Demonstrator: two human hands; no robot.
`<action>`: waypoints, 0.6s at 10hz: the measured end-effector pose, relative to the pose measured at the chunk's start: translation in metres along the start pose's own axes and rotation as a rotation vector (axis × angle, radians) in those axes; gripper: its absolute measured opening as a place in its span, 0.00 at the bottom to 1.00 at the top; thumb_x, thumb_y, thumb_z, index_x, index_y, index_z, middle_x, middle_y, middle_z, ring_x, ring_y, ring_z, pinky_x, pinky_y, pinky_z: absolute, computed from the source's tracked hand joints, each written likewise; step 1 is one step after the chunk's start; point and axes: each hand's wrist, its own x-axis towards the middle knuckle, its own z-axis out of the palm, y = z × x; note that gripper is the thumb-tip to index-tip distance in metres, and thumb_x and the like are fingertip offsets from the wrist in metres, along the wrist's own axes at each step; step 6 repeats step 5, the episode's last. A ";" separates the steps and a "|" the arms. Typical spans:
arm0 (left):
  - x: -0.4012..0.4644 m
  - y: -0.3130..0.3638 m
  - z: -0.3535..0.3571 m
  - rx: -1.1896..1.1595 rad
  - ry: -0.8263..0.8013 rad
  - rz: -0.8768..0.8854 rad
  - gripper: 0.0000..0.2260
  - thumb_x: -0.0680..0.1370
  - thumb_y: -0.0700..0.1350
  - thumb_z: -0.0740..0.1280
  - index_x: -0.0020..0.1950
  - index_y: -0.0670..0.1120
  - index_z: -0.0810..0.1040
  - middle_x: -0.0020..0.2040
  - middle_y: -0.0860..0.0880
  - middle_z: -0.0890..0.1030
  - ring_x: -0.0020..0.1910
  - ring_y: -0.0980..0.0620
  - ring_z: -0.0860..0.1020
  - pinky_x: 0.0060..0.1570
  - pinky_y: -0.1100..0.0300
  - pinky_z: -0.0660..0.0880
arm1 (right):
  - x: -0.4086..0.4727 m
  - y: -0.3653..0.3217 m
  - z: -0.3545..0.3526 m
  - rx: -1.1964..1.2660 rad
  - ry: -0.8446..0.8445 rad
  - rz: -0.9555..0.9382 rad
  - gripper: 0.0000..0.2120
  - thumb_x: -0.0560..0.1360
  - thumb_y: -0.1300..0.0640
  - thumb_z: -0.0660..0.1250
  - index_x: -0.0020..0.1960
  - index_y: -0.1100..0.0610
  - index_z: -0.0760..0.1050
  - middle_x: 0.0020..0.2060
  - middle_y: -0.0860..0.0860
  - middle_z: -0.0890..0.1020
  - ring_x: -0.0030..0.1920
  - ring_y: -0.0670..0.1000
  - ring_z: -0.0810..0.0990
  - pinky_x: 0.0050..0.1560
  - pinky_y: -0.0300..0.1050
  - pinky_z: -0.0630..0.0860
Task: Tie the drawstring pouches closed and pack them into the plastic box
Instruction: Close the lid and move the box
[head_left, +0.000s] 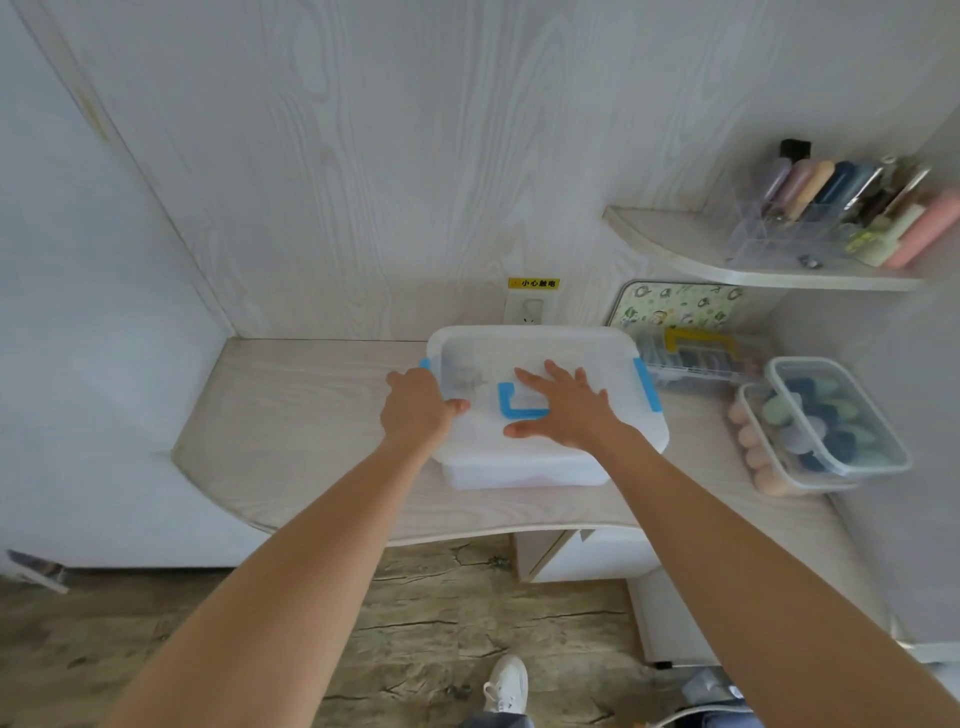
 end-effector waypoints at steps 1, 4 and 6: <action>-0.001 0.004 -0.001 0.047 0.034 0.022 0.25 0.74 0.53 0.69 0.65 0.41 0.68 0.61 0.41 0.69 0.57 0.42 0.75 0.53 0.52 0.71 | 0.000 -0.001 -0.002 0.007 -0.008 0.014 0.41 0.69 0.38 0.68 0.75 0.39 0.48 0.77 0.48 0.45 0.76 0.60 0.41 0.71 0.65 0.44; 0.004 0.003 -0.009 0.067 -0.055 0.029 0.27 0.74 0.55 0.68 0.66 0.43 0.67 0.63 0.42 0.70 0.59 0.43 0.74 0.52 0.53 0.70 | -0.006 -0.007 0.002 0.042 -0.026 0.013 0.41 0.72 0.39 0.65 0.75 0.41 0.44 0.76 0.49 0.40 0.75 0.61 0.37 0.71 0.66 0.43; 0.004 0.000 -0.023 -0.058 -0.059 0.058 0.27 0.75 0.55 0.67 0.67 0.42 0.66 0.65 0.41 0.71 0.62 0.43 0.72 0.54 0.53 0.69 | -0.033 -0.025 -0.015 0.308 0.139 -0.083 0.35 0.74 0.44 0.65 0.76 0.45 0.51 0.77 0.47 0.44 0.76 0.57 0.41 0.72 0.63 0.48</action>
